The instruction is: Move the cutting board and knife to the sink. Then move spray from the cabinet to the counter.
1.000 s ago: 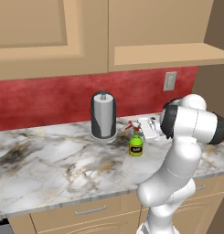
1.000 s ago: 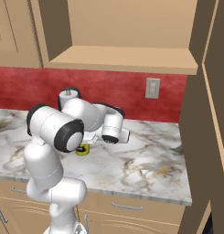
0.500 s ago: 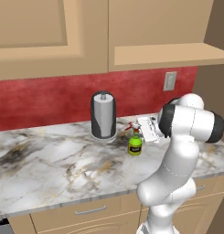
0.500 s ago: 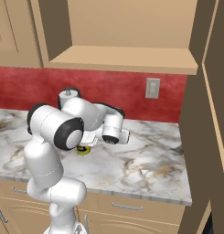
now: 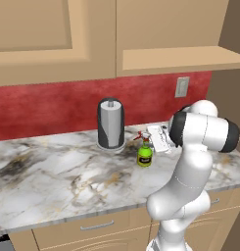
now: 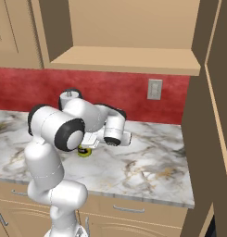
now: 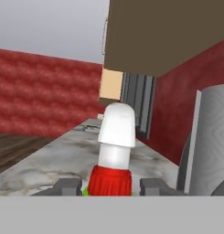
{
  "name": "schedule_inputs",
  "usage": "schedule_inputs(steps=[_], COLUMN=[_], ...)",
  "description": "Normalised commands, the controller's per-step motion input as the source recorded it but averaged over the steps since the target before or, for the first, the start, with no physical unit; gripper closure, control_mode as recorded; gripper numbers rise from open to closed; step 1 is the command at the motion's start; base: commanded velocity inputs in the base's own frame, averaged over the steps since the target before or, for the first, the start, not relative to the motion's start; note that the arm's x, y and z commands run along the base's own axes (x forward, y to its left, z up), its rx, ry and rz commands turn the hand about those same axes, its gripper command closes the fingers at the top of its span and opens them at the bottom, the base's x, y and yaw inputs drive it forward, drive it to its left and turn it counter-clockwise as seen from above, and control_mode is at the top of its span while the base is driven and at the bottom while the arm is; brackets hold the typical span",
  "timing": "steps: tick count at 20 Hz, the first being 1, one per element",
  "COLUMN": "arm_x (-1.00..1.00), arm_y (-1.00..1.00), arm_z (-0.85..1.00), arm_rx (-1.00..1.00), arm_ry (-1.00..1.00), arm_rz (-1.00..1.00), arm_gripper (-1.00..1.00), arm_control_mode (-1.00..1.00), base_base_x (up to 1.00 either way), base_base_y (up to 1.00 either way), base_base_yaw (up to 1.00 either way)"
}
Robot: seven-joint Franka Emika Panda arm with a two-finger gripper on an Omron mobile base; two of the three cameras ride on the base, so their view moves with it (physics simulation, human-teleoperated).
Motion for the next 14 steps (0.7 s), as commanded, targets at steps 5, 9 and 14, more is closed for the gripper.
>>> schedule_inputs(steps=[5,9,14], arm_x=[0.00,0.00,0.00], arm_y=[0.00,-0.05,-0.30], arm_z=[0.00,0.06,0.20], arm_rx=[0.00,0.00,0.00], arm_ry=[0.00,0.00,0.00], arm_rz=[0.00,0.00,-0.03], arm_gripper=[-1.00,-1.00,-1.00], arm_control_mode=[-1.00,-1.00,-1.00], base_base_x=[0.00,0.00,0.00], base_base_y=[0.00,0.00,0.00], base_base_yaw=[0.00,0.00,0.00])
